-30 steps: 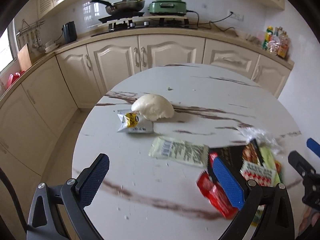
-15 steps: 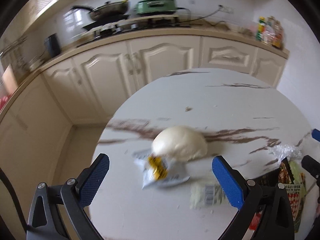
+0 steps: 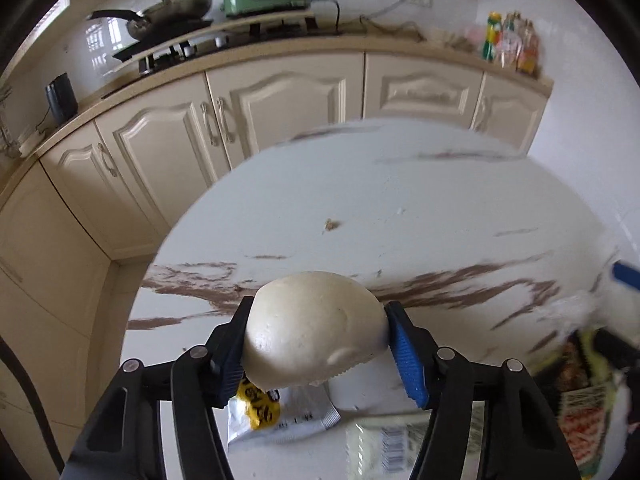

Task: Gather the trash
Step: 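Grasp the white steamed bun with the left gripper while the right grasps the clear plastic wrap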

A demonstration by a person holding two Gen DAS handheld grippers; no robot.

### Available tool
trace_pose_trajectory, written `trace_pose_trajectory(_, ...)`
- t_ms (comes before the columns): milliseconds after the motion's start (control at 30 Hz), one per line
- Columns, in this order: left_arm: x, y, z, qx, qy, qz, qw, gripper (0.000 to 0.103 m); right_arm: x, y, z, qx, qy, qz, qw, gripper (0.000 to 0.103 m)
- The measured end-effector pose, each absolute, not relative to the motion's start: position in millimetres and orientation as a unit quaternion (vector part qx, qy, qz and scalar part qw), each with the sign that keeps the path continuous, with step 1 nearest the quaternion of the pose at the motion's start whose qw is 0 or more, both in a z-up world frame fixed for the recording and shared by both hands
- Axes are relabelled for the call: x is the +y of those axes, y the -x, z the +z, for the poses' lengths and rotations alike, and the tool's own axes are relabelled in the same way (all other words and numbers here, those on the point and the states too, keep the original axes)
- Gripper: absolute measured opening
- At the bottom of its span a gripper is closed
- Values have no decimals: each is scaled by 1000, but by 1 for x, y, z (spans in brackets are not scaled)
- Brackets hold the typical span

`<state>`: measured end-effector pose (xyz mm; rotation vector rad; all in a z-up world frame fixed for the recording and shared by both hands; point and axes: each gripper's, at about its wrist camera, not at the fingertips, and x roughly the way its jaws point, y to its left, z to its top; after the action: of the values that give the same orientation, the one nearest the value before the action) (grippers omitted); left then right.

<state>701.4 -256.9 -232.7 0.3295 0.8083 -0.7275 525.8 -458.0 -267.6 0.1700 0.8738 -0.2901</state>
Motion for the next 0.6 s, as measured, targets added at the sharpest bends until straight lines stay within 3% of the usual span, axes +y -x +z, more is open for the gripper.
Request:
trace_pose_trajectory(233,-225,-673,-199,347,-123,-359,858,59,-465,-543,-278,441,-98,-123,883,103)
trace_pose_trajectory(300,-216,-665,-193,340,-122,-362,859,59,-468,-547,-283,454,-107,-113,877,97)
trace_pose_trajectory(367,-206,-656,-187,331,-121,-362,863,59,-470,-547,-289,459,-114,-110,874,77)
trace_pose_trajectory(500,-187,-642,-175,320,-113,-366,867,59,-474,-539,-289,448,-118,-124,877,50)
trace_pose_trajectory(567,-177,-634,-170,315,-113,-358,872,59,-481,-534,-289,444,-124,-127,879,26)
trace_pose_trajectory(600,-171,-629,-166,312,-115,-357,873,59,-485,-532,-289,442,-127,-129,879,23)
